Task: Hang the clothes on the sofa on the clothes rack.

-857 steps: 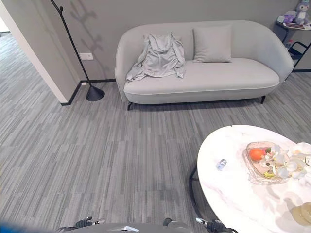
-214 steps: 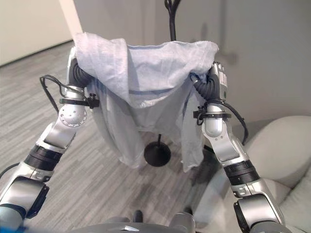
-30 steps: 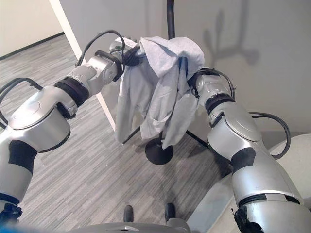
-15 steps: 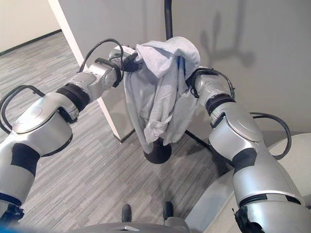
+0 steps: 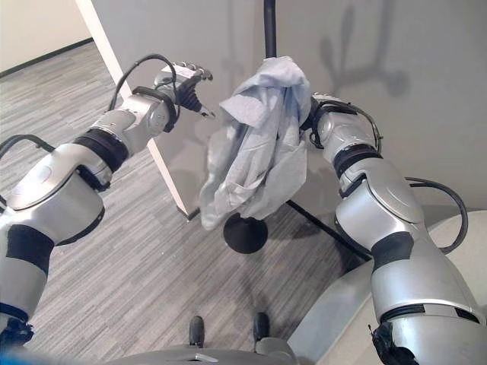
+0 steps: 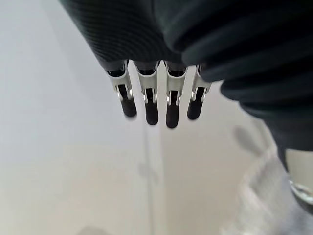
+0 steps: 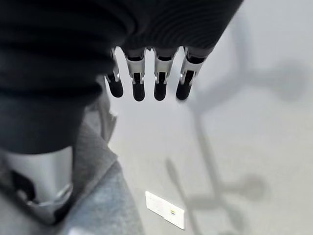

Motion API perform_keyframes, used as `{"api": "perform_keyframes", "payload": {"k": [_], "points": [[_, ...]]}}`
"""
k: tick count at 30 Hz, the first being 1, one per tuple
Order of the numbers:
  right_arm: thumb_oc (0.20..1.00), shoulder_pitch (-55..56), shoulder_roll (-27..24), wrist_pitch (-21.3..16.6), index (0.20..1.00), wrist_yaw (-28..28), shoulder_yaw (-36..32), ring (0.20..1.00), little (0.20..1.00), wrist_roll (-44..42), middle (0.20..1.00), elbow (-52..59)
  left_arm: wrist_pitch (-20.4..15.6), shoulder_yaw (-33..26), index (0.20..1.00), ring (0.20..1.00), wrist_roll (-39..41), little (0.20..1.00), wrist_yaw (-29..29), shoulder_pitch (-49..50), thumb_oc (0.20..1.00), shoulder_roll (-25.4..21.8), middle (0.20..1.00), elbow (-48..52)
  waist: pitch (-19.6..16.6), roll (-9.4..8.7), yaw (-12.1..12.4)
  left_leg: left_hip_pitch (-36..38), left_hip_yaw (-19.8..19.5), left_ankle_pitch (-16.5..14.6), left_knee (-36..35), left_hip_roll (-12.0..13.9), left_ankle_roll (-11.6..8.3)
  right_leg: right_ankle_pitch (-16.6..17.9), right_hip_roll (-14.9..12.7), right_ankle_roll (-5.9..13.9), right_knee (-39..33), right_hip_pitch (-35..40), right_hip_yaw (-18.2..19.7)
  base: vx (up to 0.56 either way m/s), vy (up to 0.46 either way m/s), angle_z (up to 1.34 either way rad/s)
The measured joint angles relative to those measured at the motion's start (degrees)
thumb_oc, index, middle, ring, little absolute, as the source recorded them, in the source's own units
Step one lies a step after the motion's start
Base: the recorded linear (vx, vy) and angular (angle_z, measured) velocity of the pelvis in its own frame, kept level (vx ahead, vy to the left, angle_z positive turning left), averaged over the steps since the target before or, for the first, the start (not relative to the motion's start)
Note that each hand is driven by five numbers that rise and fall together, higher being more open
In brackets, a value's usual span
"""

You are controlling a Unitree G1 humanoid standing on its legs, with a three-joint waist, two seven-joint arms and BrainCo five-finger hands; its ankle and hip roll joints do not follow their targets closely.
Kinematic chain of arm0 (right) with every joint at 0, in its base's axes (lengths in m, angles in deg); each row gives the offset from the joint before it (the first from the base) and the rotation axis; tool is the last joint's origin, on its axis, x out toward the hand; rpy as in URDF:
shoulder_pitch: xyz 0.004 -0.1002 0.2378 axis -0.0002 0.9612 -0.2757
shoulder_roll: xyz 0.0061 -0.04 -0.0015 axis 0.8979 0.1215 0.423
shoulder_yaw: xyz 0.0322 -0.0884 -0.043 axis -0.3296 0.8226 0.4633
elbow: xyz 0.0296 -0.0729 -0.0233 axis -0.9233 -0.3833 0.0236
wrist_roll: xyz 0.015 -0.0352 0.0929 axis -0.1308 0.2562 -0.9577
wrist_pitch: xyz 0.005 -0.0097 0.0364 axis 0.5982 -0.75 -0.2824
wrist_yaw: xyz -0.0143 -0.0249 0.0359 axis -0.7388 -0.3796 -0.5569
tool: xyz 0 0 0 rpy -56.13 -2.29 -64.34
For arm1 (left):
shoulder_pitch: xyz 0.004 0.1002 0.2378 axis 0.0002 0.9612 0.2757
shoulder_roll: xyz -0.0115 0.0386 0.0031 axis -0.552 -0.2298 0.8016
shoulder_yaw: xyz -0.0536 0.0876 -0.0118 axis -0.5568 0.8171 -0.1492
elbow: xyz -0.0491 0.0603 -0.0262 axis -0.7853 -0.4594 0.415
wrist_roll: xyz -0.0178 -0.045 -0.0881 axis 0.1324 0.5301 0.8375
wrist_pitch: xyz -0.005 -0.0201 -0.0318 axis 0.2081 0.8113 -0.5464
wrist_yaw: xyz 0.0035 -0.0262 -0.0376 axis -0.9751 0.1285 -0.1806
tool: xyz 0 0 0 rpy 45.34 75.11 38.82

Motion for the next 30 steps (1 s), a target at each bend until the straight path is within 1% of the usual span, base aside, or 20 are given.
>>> {"api": "perform_keyframes", "payload": {"k": [2,4,8,9,13,14,16,17,18,19,20,21,22,23,24,25,26,27,29,30], "points": [[1.0,0.56,-0.89,-0.02,1.0,0.52,-2.31,1.0,1.0,-1.96,1.0,1.6,-0.02,-1.36,1.0,1.0,0.17,1.0,-0.03,0.46,1.0,-1.48,1.0,2.01,0.03,-0.04,-0.01,0.08,0.01,0.0,-0.01,0.0,0.0,0.06,0.02,0.02,-0.06,0.08,0.01,0.0,0.0,0.0],[1.0,1.91,-1.96,-0.39,1.0,1.7,-4.41,1.0,1.0,-5.67,1.0,2.28,-0.15,-3.2,1.0,1.0,2.37,1.0,-0.3,2.16,1.0,-3.33,1.0,4.83,0.14,-0.2,-0.03,1.1,0.04,-0.12,-0.03,0.0,-0.16,0.02,0.01,0.07,-0.26,1.17,0.03,0.0,0.0,0.0],[1.0,4.31,-4.17,-0.88,1.0,2.11,-6.2,1.0,1.0,-6.26,1.0,4.13,-0.67,-5.45,1.0,1.0,4.67,1.0,-0.63,4.35,1.0,-5.75,1.0,8.56,0.44,-0.46,0.02,1.76,0.1,-0.31,-0.04,0.12,-0.39,-0.2,0.1,0.38,-0.51,1.84,0.07,0.0,0.0,0.0],[1.0,5.76,-5.43,-1.21,1.0,2.17,-6.63,1.0,1.0,-6.27,1.0,4.21,-0.96,-6.22,1.0,1.0,4.74,1.0,-0.89,5.4,1.0,-7.6,1.0,10.15,0.45,-0.48,0.06,1.82,0.19,-0.29,-0.04,0.14,-0.39,-0.19,0.11,0.37,-0.52,1.88,0.16,0.01,-0.002,-0.04],[1.0,11.76,-8.69,-1.28,1.0,2.18,-9.82,1.0,1.0,-6.25,1.0,6.6,-1.0,-12.5,1.0,1.0,7.1,1.0,-1.35,10.97,1.0,-12.6,1.0,17.86,0.46,-0.49,0.11,3.0,0.23,-0.44,-0.05,0.14,-0.57,-0.18,0.13,0.36,-1.03,3.35,0.17,0.0,0.0,0.0],[1.0,16.29,-10.32,-1.42,1.0,2.18,-12.93,1.0,1.0,-6.23,1.0,8.5,-1.31,-15.29,1.0,1.0,8.97,1.0,-1.51,15.38,1.0,-15.79,1.0,22.18,0.45,-0.43,0.06,3.72,0.26,-0.7,-0.06,0.22,-0.89,-0.19,0.21,0.36,-1.5,4.22,0.19,0.0,0.0,0.0],[1.0,19.99,-11.26,-1.28,1.0,2.15,-14.24,1.0,1.0,-6.22,1.0,8.9,-1.22,-16.37,1.0,1.0,9.13,1.0,-1.58,18.59,1.0,-17.37,1.0,23.03,0.48,-0.35,0.34,3.85,0.2,-0.68,-0.06,0.38,-0.89,-0.05,0.4,0.2,-1.7,4.53,0.13,0.0,0.0,0.0],[1.0,24.15,-11.49,-1.87,1.0,2.38,-18.38,1.0,1.0,-6.25,1.0,10.99,-1.66,-21.06,1.0,1.0,9.17,1.0,-1.67,24.03,1.0,-18.6,1.0,26.48,0.49,-0.32,0.19,4.37,0.23,-0.79,-0.07,0.48,-1.03,-0.1,0.52,0.19,-1.74,5.0,0.18,0.0,0.0,0.0],[1.0,25.59,-11.53,-1.79,1.0,2.34,-18.46,1.0,1.0,-6.25,1.0,10.95,-1.76,-21.82,1.0,1.0,9.18,1.0,-1.71,25.78,1.0,-18.87,1.0,26.79,0.5,-0.33,0.22,4.52,0.2,-0.83,-0.08,0.53,-1.07,-0.14,0.57,0.18,-1.75,5.18,0.15,0.0,0.0,0.0],[1.0,29.09,-11.64,-1.55,1.0,2.43,-21.82,1.0,1.0,-6.29,1.0,13.31,-1.68,-25.49,1.0,1.0,9.23,1.0,-1.63,29.8,1.0,-19.1,1.0,29.36,0.55,-0.25,0.45,4.55,0.21,-0.83,-0.09,0.61,-1.07,-0.17,0.64,0.23,-1.75,5.22,0.15,0.0,0.0,0.0],[1.0,33.8,-11.74,-1.97,1.0,3.12,-25.56,1.0,1.0,-6.51,1.0,17.1,-2.2,-30.64,1.0,1.0,10.33,1.0,-2.21,35.73,1.0,-19.11,1.0,33.23,0.63,-0.19,0.31,4.83,0.24,-0.9,-0.09,0.65,-1.17,-0.23,0.66,0.22,-1.79,5.48,0.17,0.05,0.021,0.01],[1.0,37.79,-11.57,-1.16,1.0,3.23,-26.76,1.0,1.0,-6.68,1.0,18.58,-1.91,-32.32,1.0,1.0,11.37,1.0,-2.29,40.43,1.0,-18.93,1.0,34.33,0.93,0.03,0.76,4.96,0.1,-0.9,-0.11,0.61,-1.18,-0.24,0.76,0.23,-1.75,5.7,0.09,0.04,0.023,-0.04],[1.0,46.62,-11.37,-1.81,1.0,3.46,-35.55,1.0,1.0,-6.76,1.0,28.7,-2.39,-42.07,1.0,1.0,12.54,1.0,-1.91,51.18,1.0,-17.86,1.0,42.76,1.27,0.32,0.79,5.24,0.48,-1.15,-0.14,0.66,-1.49,-0.33,0.71,0.32,-1.78,5.74,0.38,0.05,0.025,-0.09],[1.0,54.55,-11.26,-4.18,1.0,3.87,-41.11,1.0,1.0,-7.85,1.0,36.58,-4.57,-49.54,1.0,1.0,14.72,1.0,-2.32,60.62,1.0,-15.34,1.0,49.24,1.51,0.62,0.77,5.89,0.8,-1.48,-0.14,0.63,-1.34,-0.37,0.67,0.28,-1.79,6.24,0.68,0.04,0.009,-0.09],[1.0,58.99,-11.37,-4.5,1.0,3.74,-41.96,1.0,1.0,-8.05,1.0,37.24,-4.56,-50.56,1.0,1.0,16.0,1.0,-2.15,65.93,1.0,-14.87,1.0,49.29,1.66,0.67,1.28,6.68,0.74,-1.68,-0.14,0.57,-1.2,-0.43,0.67,-0.11,-1.76,7.09,0.58,0.06,0.013,-0.03],[1.0,62.43,-11.21,-3.76,1.0,3.63,-43.03,1.0,1.0,-8.23,1.0,37.5,-4.11,-51.14,1.0,1.0,16.35,1.0,-1.45,69.56,1.0,-14.24,1.0,49.21,1.73,0.6,1.71,6.82,0.76,-1.9,-0.15,0.65,-1.21,-0.81,0.67,0.3,-1.77,7.23,0.53,0.05,0.012,0.01],[1.0,73.92,-7.75,-5.0,1.0,4.13,-51.14,1.0,1.0,-8.75,1.0,42.78,-5.68,-62.42,1.0,1.0,21.16,1.0,-0.72,82.51,1.0,-6.51,1.0,51.92,2.3,0.65,1.87,7.66,0.96,-2.32,-0.24,0.62,-1.25,-1.39,0.58,0.47,-1.79,7.85,0.61,0.03,0.017,0.01],[1.0,77.46,-7.12,-5.33,1.0,4.36,-51.51,1.0,1.0,-8.89,1.0,41.81,-4.96,-64.27,1.0,1.0,23.47,1.0,-0.99,86.36,1.0,-4.25,1.0,50.15,2.38,0.48,1.85,7.96,0.79,-2.42,-0.15,0.51,-1.11,-1.58,0.51,0.25,-1.75,8.2,0.54,0.03,0.021,0.04],[1.0,81.62,-5.89,-4.15,1.0,3.58,-52.12,1.0,1.0,-8.93,1.0,40.14,-3.74,-64.33,1.0,1.0,26.96,1.0,0.21,90.73,1.0,-2.78,1.0,47.06,2.59,0.28,2.3,7.45,0.37,-2.61,-0.36,0.52,-0.96,-1.89,0.43,0.29,-1.09,7.56,0.21,0.02,0.027,0.06],[1.0,85.87,-0.96,-4.22,1.0,3.51,-55.44,1.0,1.0,-10.59,1.0,40.08,-3.22,-66.12,1.0,1.0,29.73,1.0,2.28,96.14,1.0,1.68,1.0,42.64,2.94,0.02,2.15,7.53,0.3,-2.76,-0.43,0.52,-0.94,-1.93,0.28,0.25,-1.22,7.52,0.23,0.0,0.031,0.03]]}}
